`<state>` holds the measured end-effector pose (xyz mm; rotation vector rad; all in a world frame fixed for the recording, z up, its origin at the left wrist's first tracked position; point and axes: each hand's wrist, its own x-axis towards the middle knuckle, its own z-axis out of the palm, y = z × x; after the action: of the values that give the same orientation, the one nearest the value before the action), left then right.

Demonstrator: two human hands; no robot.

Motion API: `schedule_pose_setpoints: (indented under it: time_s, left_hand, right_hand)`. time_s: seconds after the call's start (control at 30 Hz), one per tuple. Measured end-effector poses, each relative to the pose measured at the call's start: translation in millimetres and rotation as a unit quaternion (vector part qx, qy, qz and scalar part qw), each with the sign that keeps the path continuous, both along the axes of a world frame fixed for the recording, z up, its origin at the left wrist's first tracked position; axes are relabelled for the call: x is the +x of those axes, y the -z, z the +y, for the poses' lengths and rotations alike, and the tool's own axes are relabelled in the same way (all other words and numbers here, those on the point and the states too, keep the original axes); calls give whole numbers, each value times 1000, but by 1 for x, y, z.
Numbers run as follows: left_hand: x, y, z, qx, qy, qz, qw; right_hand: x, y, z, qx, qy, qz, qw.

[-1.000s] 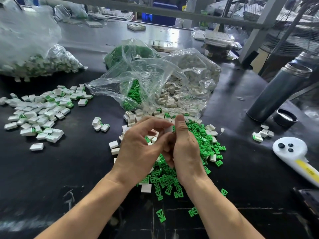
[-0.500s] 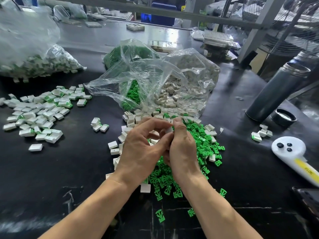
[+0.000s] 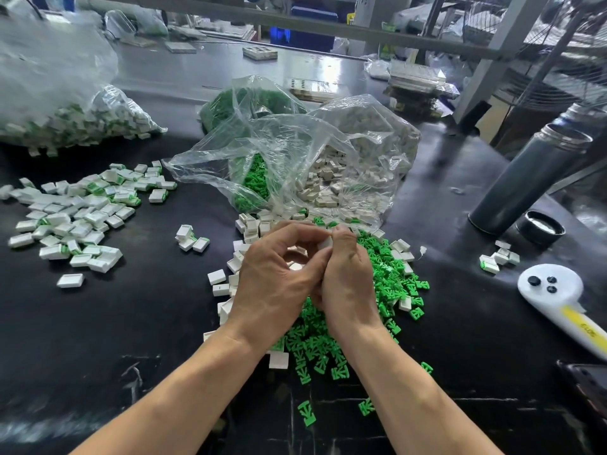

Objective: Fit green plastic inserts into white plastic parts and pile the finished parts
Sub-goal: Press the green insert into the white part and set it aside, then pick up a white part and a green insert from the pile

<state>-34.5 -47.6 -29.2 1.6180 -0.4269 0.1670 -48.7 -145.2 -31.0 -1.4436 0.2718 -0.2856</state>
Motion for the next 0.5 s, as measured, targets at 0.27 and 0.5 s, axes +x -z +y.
schedule_pose_setpoints:
  time_s: [0.27, 0.5]
  left_hand:
    - [3, -2, 6, 35, -20, -31, 999]
    - [6, -1, 14, 114, -79, -74, 988]
  right_hand:
    - [-7, -3, -8, -48, -10, -37, 998]
    - [-6, 1, -20, -170, 18, -98, 981]
